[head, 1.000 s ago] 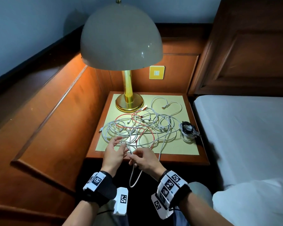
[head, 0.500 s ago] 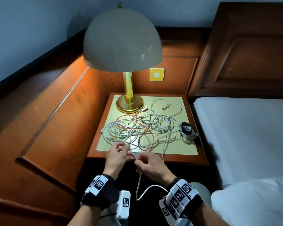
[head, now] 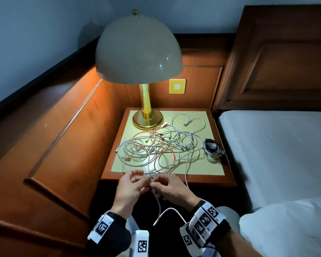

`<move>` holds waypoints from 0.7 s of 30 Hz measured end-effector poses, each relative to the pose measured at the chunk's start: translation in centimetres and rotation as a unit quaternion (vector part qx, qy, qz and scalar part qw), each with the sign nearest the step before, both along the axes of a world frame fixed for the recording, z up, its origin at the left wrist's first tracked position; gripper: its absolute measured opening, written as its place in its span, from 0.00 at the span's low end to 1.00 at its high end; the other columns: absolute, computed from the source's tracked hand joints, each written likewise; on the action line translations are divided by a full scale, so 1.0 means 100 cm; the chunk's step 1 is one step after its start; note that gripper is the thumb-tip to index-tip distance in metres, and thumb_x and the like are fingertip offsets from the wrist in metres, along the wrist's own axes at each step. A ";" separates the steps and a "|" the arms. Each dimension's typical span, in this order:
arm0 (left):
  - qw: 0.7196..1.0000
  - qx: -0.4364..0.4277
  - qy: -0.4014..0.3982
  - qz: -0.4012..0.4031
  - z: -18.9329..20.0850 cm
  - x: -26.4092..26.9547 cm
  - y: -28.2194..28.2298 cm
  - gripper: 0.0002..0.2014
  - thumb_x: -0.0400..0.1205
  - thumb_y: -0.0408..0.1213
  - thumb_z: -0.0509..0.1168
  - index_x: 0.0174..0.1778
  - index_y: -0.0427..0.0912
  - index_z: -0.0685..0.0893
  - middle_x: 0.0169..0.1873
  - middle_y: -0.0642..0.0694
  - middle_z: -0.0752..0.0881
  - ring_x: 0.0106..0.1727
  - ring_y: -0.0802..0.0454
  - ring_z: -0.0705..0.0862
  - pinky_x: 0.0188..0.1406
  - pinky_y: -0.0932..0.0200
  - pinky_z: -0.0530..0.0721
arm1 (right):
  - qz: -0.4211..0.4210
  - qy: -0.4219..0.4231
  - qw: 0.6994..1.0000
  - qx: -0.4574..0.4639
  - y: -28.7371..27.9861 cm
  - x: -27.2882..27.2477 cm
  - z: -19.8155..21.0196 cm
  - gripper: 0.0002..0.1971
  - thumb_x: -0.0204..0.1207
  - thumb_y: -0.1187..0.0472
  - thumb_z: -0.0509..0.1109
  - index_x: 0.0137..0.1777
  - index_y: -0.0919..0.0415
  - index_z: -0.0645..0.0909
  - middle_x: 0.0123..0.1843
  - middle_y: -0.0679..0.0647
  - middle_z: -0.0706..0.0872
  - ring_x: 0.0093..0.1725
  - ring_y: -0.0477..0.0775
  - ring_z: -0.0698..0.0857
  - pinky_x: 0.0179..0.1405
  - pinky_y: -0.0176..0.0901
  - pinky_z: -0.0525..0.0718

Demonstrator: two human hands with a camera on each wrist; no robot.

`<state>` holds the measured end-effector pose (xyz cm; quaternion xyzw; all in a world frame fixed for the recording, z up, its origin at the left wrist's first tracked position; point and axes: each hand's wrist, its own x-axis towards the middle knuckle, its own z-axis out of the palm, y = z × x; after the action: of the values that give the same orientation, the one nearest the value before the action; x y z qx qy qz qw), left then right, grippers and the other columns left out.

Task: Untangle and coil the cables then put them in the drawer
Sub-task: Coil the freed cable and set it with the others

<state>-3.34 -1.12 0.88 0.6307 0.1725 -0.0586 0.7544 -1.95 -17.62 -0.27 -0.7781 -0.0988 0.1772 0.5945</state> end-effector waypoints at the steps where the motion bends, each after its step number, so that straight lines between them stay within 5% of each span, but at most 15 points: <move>1: 1.000 0.005 -0.010 0.008 0.000 -0.004 0.000 0.18 0.77 0.30 0.77 0.60 0.34 0.80 0.51 0.31 0.90 0.52 0.39 0.92 0.45 0.54 0.91 | 0.009 -0.007 1.000 -0.001 0.001 -0.001 0.001 0.08 0.82 0.63 0.70 0.45 0.66 0.87 0.36 0.49 0.87 0.33 0.44 0.84 0.33 0.32 0.81; 8: 0.998 -0.026 0.028 0.040 0.001 -0.004 0.001 0.17 0.80 0.36 0.75 0.62 0.35 0.80 0.47 0.39 0.92 0.45 0.49 0.91 0.43 0.58 0.88 | 0.056 0.012 0.998 0.017 -0.008 -0.027 0.000 0.08 0.81 0.61 0.72 0.40 0.58 0.84 0.35 0.50 0.89 0.35 0.46 0.84 0.36 0.32 0.79; 11: 0.999 -0.027 0.046 -0.009 0.006 -0.009 -0.002 0.12 0.82 0.34 0.72 0.59 0.33 0.83 0.44 0.41 0.92 0.41 0.51 0.90 0.38 0.62 0.87 | 0.062 0.025 0.998 -0.006 -0.016 -0.034 -0.007 0.08 0.80 0.60 0.72 0.39 0.55 0.84 0.36 0.52 0.89 0.35 0.44 0.85 0.37 0.33 0.80; 14: 0.996 -0.034 0.030 -0.076 0.008 -0.020 -0.005 0.13 0.80 0.27 0.73 0.60 0.33 0.84 0.43 0.37 0.90 0.41 0.47 0.90 0.40 0.59 0.89 | -0.048 -0.011 0.997 -0.061 -0.033 -0.026 -0.022 0.07 0.78 0.57 0.73 0.39 0.55 0.86 0.38 0.52 0.92 0.35 0.43 0.86 0.41 0.44 0.85; 17: 0.992 -0.015 0.015 -0.125 0.002 -0.036 -0.012 0.16 0.73 0.28 0.74 0.58 0.35 0.86 0.41 0.39 0.88 0.43 0.45 0.90 0.44 0.55 0.89 | -0.194 -0.073 0.967 -0.150 -0.058 -0.009 -0.037 0.05 0.79 0.57 0.72 0.42 0.56 0.86 0.39 0.49 0.90 0.42 0.47 0.87 0.48 0.44 0.83; 21: 0.984 0.098 0.016 -0.151 -0.024 -0.049 -0.021 0.14 0.66 0.33 0.67 0.46 0.41 0.91 0.38 0.43 0.91 0.41 0.49 0.90 0.44 0.56 0.85 | -0.237 -0.049 0.935 -0.259 -0.083 0.016 -0.060 0.11 0.82 0.51 0.69 0.58 0.56 0.81 0.56 0.50 0.82 0.55 0.54 0.83 0.54 0.45 0.80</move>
<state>-8.20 -3.21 -1.57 0.7194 0.0925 -0.1650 0.6683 -0.36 -25.93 -6.27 -0.9135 0.1088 0.0124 0.3919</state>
